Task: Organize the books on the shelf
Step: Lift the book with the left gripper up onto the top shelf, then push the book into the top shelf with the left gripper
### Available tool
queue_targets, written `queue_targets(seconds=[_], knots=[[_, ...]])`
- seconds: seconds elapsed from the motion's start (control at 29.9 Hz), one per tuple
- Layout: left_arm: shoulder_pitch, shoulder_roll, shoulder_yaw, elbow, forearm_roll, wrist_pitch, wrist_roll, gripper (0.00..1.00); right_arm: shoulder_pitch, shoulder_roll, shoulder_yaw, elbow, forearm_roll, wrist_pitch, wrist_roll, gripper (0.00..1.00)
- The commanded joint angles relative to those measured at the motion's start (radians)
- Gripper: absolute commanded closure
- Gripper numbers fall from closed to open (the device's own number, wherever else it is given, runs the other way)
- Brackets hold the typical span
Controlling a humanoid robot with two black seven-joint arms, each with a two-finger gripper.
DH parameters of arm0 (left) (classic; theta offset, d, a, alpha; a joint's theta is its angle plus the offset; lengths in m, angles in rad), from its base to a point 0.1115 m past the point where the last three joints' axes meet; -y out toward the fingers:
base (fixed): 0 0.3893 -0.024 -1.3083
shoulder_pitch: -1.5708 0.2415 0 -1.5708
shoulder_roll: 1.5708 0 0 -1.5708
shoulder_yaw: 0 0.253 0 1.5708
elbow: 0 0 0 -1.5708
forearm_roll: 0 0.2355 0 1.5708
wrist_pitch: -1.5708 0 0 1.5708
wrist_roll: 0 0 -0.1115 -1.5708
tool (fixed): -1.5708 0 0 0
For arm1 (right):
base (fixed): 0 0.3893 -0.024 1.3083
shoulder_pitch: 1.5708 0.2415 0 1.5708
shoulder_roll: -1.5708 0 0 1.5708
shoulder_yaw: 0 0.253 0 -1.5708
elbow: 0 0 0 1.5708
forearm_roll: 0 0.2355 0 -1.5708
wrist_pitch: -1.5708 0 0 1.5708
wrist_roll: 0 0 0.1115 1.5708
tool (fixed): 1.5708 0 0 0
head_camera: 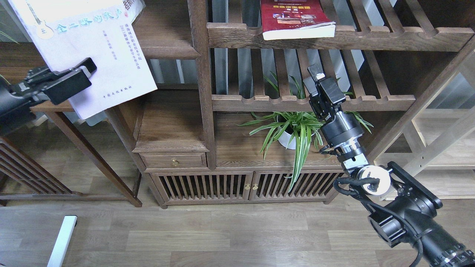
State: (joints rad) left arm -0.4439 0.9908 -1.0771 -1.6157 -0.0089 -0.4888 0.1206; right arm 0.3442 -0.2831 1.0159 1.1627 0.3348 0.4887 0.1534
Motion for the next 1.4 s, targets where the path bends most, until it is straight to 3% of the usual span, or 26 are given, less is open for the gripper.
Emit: queue_targets(seconds=[0.0, 0.07, 0.23, 0.53, 1.37], knots=[[-0.010, 0.011, -0.043, 0.031, 0.006, 0.000, 0.065, 1.00, 0.002, 0.013, 0.000, 0.000, 0.000, 0.000, 0.000, 0.29], [-0.024, -0.001, -0.067, 0.063, 0.004, 0.000, 0.120, 1.00, 0.001, 0.018, -0.005, 0.000, 0.000, 0.000, 0.000, 0.29], [-0.120, -0.035, -0.073, 0.103, 0.006, 0.000, 0.212, 1.00, 0.001, 0.044, -0.008, 0.000, -0.002, 0.000, 0.000, 0.29], [-0.246, -0.150, -0.066, 0.120, 0.056, 0.000, 0.318, 1.00, 0.001, 0.048, -0.010, 0.000, -0.002, 0.000, 0.000, 0.29], [-0.312, -0.159, -0.101, 0.208, 0.076, 0.000, 0.315, 1.00, -0.008, 0.061, -0.013, 0.003, -0.007, 0.000, 0.000, 0.28]])
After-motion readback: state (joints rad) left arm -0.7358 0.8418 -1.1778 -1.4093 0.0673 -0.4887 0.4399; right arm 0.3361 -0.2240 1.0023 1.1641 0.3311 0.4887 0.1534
